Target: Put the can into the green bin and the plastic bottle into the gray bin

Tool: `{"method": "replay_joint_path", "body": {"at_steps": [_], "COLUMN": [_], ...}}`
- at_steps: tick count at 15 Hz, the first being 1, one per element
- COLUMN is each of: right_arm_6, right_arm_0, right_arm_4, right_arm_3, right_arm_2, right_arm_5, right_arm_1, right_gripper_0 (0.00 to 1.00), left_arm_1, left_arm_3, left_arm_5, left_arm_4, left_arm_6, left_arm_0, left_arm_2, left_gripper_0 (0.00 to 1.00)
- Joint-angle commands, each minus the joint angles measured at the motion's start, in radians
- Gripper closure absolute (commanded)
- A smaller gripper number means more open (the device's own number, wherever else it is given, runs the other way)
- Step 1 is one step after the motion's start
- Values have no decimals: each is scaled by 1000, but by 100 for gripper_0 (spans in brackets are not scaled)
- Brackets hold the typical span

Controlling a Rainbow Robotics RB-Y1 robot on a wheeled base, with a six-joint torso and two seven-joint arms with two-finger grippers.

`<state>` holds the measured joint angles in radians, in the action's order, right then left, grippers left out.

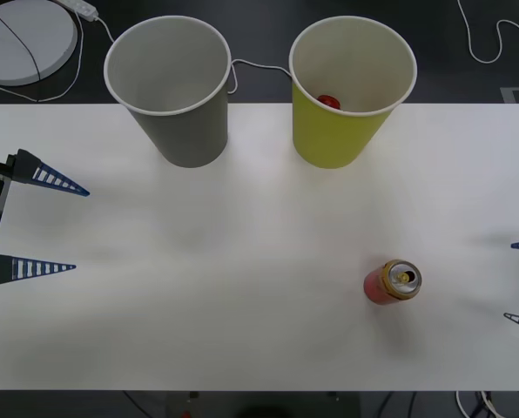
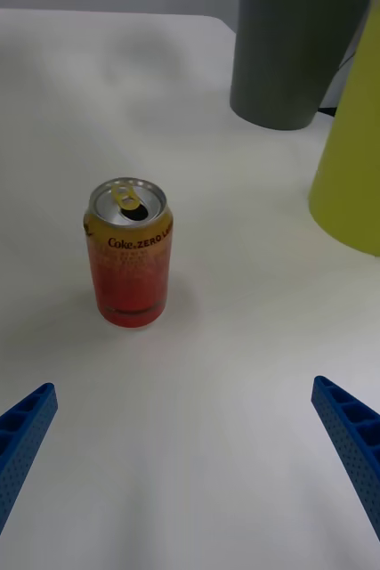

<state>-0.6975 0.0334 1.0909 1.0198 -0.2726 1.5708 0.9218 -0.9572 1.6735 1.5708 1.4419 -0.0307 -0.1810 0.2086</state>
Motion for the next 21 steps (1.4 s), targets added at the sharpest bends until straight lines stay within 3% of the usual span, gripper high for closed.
{"method": "replay_joint_path", "body": {"at_steps": [1, 6, 12, 21], "right_arm_6": [-22, -42, -203, -197], "right_arm_0": [-26, -27, -73, -99], "right_arm_4": [-8, -8, -6, 4], "right_arm_3": [-61, -69, -218, -250], "right_arm_2": [26, 29, 56, 66], "right_arm_5": [0, 0, 0, 0], "right_arm_1": [-21, -86, -133, -268], "right_gripper_0": [0, 0, 0, 0], "left_arm_1": [0, 0, 0, 0], "left_arm_3": [0, 0, 0, 0], "left_arm_5": [0, 0, 0, 0], "left_arm_4": [0, 0, 0, 0], "left_arm_6": [0, 0, 0, 0], "left_arm_0": [0, 0, 0, 0], "left_arm_2": [0, 0, 0, 0], "left_gripper_0": [0, 0, 0, 0]}}
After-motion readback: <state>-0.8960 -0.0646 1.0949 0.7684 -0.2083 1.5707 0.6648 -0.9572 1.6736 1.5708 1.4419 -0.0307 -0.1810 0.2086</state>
